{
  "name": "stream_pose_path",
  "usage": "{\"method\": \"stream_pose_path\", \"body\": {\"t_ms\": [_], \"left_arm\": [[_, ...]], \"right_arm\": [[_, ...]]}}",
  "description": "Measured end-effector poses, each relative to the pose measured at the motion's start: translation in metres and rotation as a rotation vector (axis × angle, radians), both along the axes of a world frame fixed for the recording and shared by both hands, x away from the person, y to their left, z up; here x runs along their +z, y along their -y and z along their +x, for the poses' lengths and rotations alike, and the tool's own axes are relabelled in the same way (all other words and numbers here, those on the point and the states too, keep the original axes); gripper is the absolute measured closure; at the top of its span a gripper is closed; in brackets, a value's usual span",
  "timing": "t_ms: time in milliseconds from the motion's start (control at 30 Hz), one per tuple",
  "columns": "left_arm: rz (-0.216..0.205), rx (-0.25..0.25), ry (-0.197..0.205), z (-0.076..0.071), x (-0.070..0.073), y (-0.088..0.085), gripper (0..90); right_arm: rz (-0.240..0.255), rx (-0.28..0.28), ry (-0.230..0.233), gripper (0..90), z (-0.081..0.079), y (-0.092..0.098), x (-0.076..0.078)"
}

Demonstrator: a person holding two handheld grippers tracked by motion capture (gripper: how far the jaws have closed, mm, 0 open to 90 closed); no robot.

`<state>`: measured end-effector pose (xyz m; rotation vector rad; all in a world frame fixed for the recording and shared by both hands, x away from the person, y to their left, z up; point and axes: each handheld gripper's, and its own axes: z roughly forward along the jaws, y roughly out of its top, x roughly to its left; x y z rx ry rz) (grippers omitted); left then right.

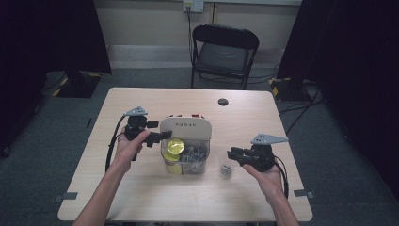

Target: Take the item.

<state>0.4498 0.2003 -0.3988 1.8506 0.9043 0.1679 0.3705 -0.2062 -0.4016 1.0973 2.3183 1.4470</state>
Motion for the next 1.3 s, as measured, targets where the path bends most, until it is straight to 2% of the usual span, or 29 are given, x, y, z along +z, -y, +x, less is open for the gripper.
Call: {"method": "stream_pose_path", "body": {"t_ms": [233, 433, 467, 633, 667, 800, 867, 933, 967, 1067, 1233, 1300], "left_arm": [[0.004, 0.0, -0.003, 0.0, 0.0, 0.0, 12.7], [0.0, -0.001, -0.004, 0.0, -0.001, 0.0, 13.0], [-0.003, -0.001, -0.007, 0.0, -0.001, 0.0, 13.0], [0.006, 0.003, -0.008, -0.001, 0.0, 0.0, 14.4], [0.003, 0.002, -0.007, -0.001, 0.0, 0.0, 14.6], [0.004, 0.003, -0.007, -0.002, 0.0, 0.0, 14.9], [-0.003, 0.008, -0.005, -0.002, 0.001, -0.002, 15.2], [-0.003, 0.011, -0.005, -0.003, 0.002, -0.003, 15.3], [-0.004, 0.016, -0.006, -0.003, 0.002, -0.004, 15.3], [-0.016, 0.024, 0.0, -0.005, 0.005, -0.008, 16.3], [-0.04, 0.031, 0.004, -0.006, 0.008, -0.018, 17.1], [-0.041, 0.036, 0.004, -0.007, 0.009, -0.024, 18.2]], "right_arm": [[0.007, -0.021, 0.001, 66.2, 0.0, 0.004, 0.001], [0.009, -0.05, 0.009, 63.7, -0.006, 0.016, 0.003], [0.004, -0.069, 0.005, 61.9, -0.009, 0.024, 0.0], [-0.017, -0.108, -0.015, 56.9, -0.015, 0.037, -0.01], [-0.033, -0.126, -0.026, 54.4, -0.018, 0.045, -0.017], [-0.058, -0.154, -0.04, 47.6, -0.02, 0.051, -0.026], [-0.093, -0.181, -0.065, 41.9, -0.022, 0.056, -0.04], [-0.119, -0.196, -0.091, 39.2, -0.022, 0.058, -0.051], [-0.119, -0.196, -0.091, 39.2, -0.022, 0.058, -0.051], [-0.189, -0.219, -0.136, 34.6, -0.018, 0.059, -0.07], [-0.221, -0.25, -0.143, 30.6, -0.013, 0.059, -0.076], [-0.255, -0.277, -0.146, 27.7, -0.01, 0.059, -0.082]]}}
